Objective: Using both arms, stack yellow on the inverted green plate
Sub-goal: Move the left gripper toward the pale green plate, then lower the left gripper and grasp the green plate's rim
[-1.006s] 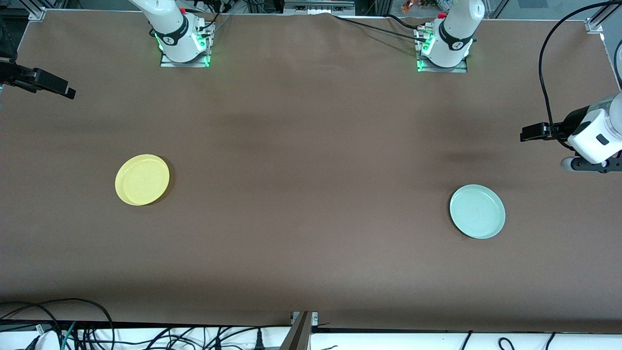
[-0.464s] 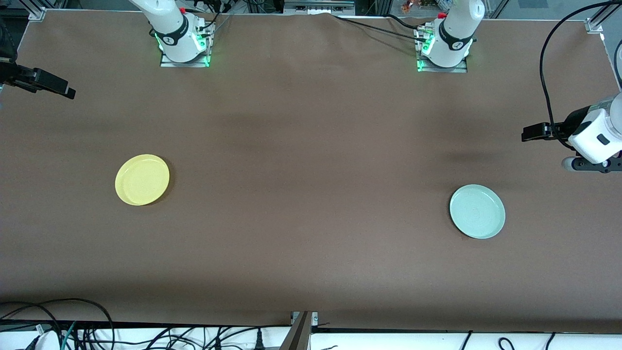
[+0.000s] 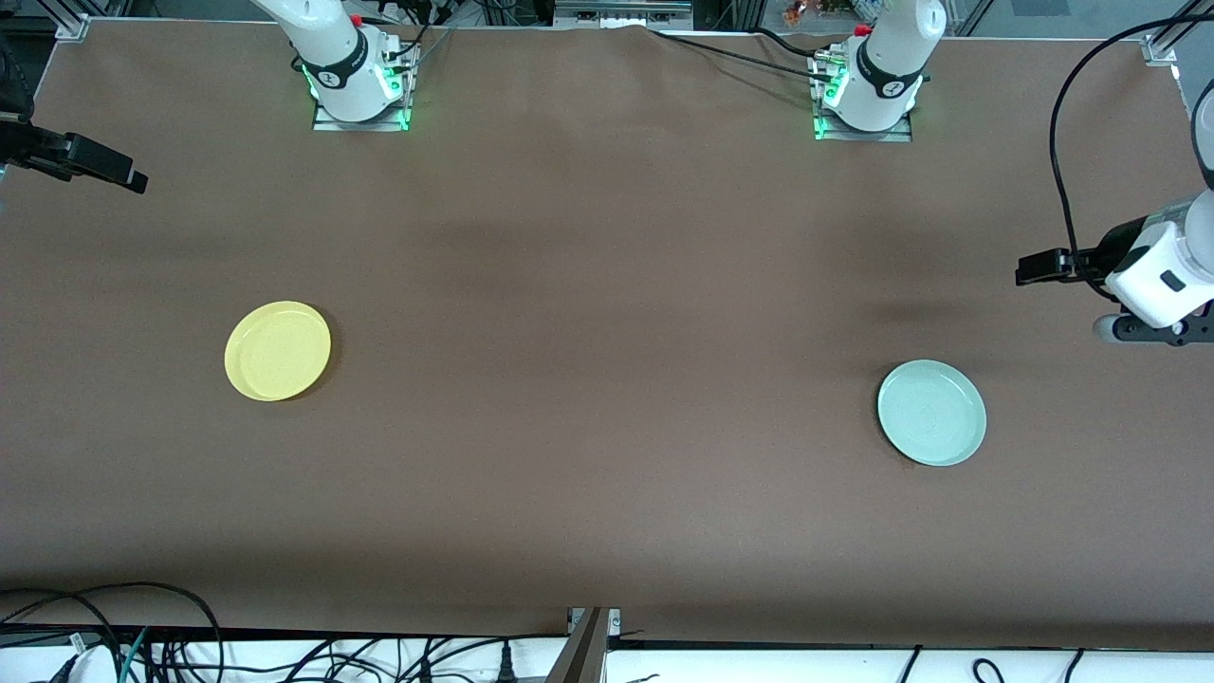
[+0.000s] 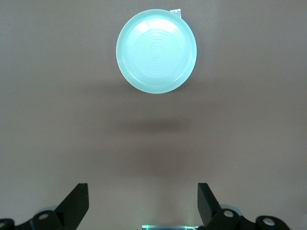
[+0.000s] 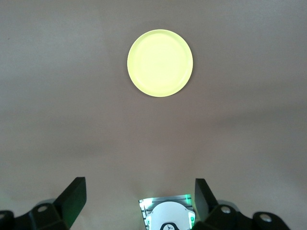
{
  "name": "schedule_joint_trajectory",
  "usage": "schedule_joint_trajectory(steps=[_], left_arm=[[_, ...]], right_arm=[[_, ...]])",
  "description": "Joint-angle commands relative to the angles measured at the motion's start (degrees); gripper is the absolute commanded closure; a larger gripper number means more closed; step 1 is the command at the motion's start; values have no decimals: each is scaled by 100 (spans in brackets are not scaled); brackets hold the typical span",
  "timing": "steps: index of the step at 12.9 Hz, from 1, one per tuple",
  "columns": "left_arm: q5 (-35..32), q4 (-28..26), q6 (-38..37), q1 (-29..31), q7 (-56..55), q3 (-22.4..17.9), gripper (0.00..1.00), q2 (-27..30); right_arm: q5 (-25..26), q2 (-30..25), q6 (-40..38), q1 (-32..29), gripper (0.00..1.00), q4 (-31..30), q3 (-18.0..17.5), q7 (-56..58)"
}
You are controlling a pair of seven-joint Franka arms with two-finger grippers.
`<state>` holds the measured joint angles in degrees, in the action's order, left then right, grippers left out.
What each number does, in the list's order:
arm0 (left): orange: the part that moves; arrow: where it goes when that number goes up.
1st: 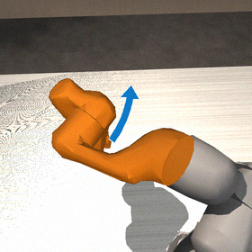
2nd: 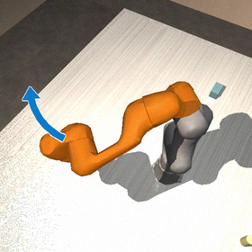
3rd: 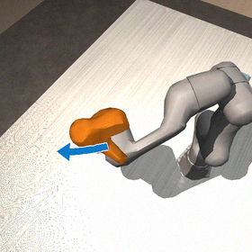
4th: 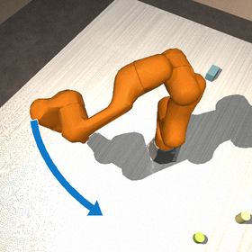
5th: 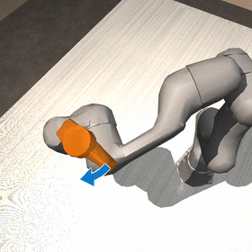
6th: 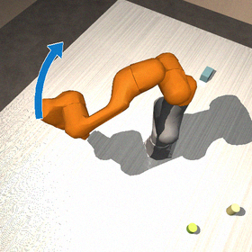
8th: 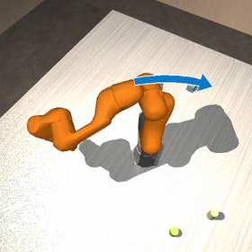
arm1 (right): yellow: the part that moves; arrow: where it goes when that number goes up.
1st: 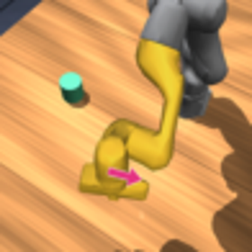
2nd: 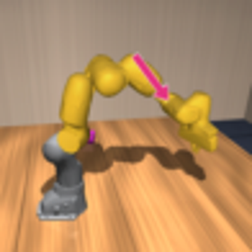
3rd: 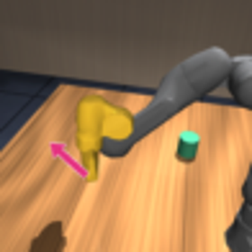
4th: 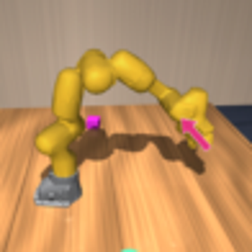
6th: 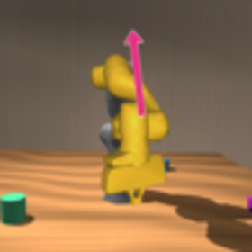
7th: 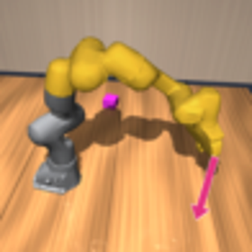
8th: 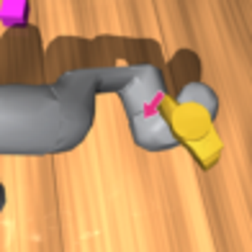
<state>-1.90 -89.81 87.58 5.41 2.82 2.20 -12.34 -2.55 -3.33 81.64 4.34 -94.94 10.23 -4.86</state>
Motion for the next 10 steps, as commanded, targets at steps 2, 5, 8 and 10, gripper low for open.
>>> schedule_joint_trajectory(steps=[2,5,8,10], left_arm=[[-144,43,565,83,7,9,0,-619],[-399,43,1041,250,87,18,0,-1243],[-399,43,1445,285,157,26,0,-1770],[-381,43,1813,294,166,26,0,-2113]], right_arm=[[27,-28,-96,6,0,72,-3,-6],[18,-28,-96,6,0,72,-3,-6],[27,-28,-96,6,0,63,-3,-15],[27,-28,-96,6,0,72,-3,-15]])
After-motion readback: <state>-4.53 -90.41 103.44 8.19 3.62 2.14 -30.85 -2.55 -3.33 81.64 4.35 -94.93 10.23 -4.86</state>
